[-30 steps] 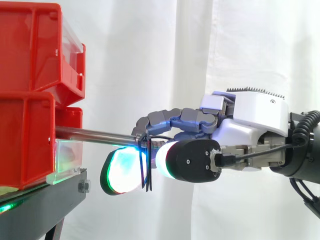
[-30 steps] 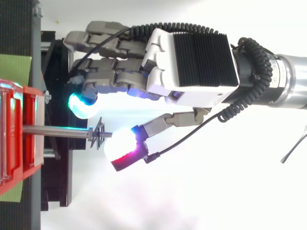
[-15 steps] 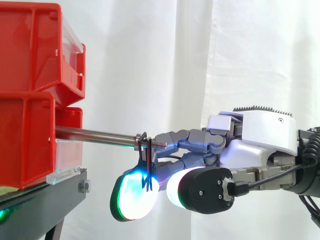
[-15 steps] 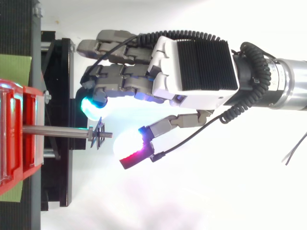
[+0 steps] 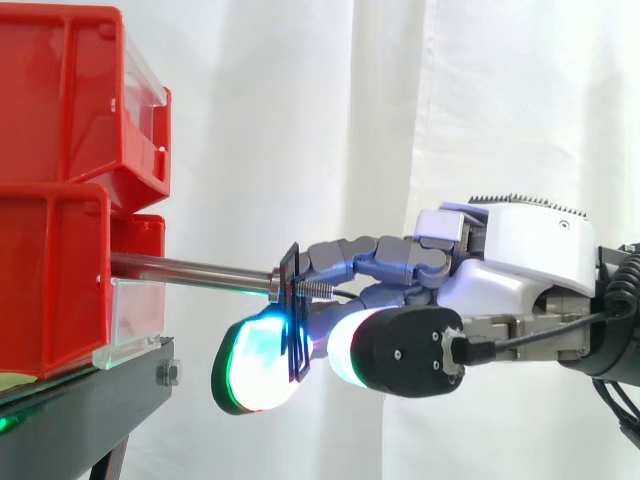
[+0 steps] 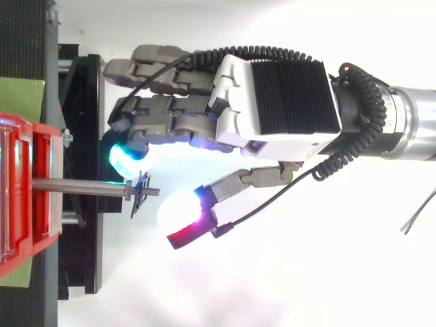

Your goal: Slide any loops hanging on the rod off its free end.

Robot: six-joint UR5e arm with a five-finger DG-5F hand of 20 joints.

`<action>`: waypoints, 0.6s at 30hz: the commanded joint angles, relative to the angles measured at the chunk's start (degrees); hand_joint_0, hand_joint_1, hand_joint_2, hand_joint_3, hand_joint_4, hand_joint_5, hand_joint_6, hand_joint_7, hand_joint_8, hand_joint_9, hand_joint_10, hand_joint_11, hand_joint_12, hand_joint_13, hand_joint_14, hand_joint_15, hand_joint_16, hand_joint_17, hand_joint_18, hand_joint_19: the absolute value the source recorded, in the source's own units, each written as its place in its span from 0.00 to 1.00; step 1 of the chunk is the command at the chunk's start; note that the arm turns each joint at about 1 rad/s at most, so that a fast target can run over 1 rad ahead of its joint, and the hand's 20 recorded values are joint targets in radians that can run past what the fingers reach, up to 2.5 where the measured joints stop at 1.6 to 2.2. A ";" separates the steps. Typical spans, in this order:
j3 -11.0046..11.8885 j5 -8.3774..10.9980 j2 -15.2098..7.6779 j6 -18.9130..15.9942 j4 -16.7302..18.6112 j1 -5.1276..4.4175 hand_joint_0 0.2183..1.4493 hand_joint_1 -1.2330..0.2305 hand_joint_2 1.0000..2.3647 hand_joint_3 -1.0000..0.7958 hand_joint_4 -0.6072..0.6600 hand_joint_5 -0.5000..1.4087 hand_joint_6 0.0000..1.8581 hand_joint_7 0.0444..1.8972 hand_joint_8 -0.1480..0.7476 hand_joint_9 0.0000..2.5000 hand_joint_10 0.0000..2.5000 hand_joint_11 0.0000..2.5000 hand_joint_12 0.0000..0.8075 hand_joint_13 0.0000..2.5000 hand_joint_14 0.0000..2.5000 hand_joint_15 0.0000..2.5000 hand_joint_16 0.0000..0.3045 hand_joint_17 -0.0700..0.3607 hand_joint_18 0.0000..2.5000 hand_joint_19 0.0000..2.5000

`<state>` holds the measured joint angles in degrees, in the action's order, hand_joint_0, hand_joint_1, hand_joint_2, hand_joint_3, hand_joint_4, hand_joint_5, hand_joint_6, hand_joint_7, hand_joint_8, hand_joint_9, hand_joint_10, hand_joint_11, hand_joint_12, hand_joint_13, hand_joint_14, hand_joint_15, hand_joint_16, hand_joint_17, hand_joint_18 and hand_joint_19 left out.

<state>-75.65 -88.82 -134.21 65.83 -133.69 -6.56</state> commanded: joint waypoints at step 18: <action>0.15 0.05 -1.85 -1.23 2.47 -0.12 0.26 0.46 0.01 0.34 0.71 0.18 0.27 0.58 0.55 0.24 0.00 0.06 0.46 0.19 0.00 0.00 0.16 0.42 0.13 0.00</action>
<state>-75.51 -88.76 -136.03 64.62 -131.15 -6.71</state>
